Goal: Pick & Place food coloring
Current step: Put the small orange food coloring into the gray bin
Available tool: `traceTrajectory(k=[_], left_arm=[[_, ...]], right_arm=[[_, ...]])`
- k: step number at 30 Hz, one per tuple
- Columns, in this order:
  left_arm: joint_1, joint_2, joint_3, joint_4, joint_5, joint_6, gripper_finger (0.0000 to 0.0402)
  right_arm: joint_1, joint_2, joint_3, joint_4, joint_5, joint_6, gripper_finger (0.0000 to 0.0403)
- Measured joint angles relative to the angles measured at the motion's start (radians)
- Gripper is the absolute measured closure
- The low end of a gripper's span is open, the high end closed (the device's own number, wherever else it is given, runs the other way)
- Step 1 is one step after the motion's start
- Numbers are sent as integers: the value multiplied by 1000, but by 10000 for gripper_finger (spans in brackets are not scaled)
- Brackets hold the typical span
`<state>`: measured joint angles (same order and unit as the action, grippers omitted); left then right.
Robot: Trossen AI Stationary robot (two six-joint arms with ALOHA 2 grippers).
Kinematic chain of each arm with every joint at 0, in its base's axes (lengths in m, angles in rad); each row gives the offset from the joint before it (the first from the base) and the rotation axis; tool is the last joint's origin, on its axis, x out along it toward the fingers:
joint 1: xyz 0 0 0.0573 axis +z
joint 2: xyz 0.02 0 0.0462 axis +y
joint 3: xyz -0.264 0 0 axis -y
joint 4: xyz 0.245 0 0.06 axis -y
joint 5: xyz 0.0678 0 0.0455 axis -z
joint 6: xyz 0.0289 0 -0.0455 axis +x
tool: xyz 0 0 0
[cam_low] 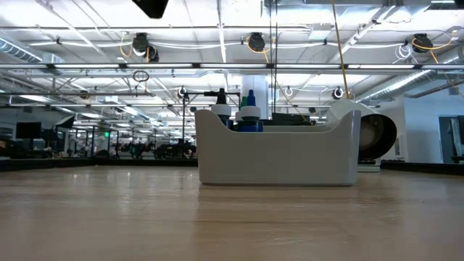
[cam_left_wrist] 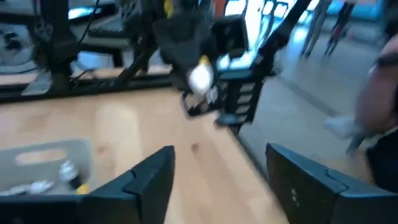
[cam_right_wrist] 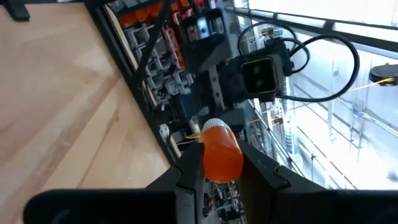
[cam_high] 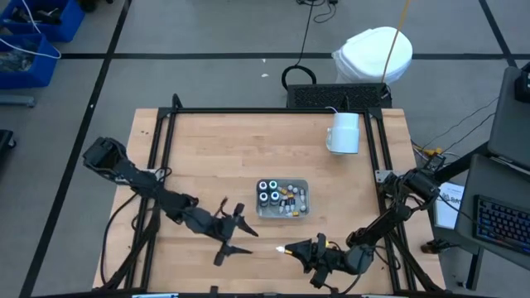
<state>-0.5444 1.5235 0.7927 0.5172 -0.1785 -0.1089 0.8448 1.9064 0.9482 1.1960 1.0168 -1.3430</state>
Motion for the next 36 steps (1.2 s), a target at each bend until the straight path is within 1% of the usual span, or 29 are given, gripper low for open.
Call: traceTrajectory(k=[4,8,13,17,22,27,30,34,36], left_arm=[[17,1,4,-44,-5,-6,109],[32,1,4,-54,-5,-48,92],[52,1,4,-102,-5,-51,89],[66,1,4,-107,-6,-62,89],[68,1,4,-121,-6,-79,89],[69,1,4,-148,-9,-77,89],[68,1,4,-148,-46,-69,89],[68,1,4,-148,-134,-37,89],[69,1,4,-147,-152,-29,89]], right_arm=[[2,0,0,-8,1,2,339],[2,0,0,-12,2,3,338],[2,0,0,-12,1,1,338],[2,0,0,-12,-5,-2,336],[2,0,0,-13,-73,19,340],[2,0,0,-12,-76,22,338],[2,0,0,-12,-77,21,337],[2,0,0,-12,-77,21,339],[2,0,0,-12,-77,21,339]])
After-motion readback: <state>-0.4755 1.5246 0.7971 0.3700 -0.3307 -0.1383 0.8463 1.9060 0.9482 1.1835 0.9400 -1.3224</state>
